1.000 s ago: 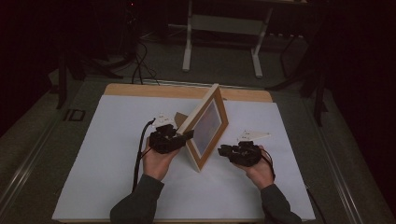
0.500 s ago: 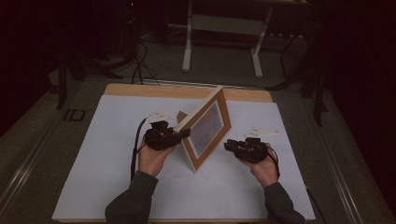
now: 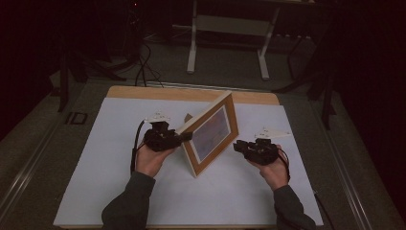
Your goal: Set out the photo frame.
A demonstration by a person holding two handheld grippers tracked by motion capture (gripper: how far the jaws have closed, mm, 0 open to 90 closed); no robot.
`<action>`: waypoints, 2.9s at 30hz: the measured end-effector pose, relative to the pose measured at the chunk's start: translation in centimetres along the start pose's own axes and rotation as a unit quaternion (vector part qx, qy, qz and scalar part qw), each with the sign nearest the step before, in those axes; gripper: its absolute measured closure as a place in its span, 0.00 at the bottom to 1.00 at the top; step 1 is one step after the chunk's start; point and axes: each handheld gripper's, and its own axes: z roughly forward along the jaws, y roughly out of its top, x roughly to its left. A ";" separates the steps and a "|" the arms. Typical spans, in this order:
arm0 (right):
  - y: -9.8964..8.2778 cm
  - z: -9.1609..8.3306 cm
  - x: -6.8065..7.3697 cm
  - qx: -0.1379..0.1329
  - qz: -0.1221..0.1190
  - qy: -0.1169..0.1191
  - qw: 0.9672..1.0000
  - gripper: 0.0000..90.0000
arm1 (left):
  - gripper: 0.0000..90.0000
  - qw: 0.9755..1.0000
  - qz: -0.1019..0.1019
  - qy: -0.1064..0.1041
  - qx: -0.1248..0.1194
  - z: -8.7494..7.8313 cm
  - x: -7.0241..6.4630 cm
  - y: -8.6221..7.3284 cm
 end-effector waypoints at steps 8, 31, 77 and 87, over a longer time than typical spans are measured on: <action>0.0 -0.1 -0.3 0.000 0.002 0.000 1.000 0.81 | 0.77 0.999 0.000 -0.032 0.004 -0.2 1.0 0.1; 0.8 0.1 -1.9 0.000 0.014 -0.030 0.999 0.56 | 0.78 0.997 0.006 -0.072 0.022 -0.6 2.8 0.5; 5.3 5.0 -5.6 0.015 0.014 -0.033 0.999 0.36 | 0.78 0.991 0.017 -0.126 0.040 -0.2 5.2 1.4; 5.4 6.0 -6.2 0.010 0.016 -0.006 1.000 0.31 | 0.78 0.988 0.007 -0.146 0.039 0.1 6.0 1.7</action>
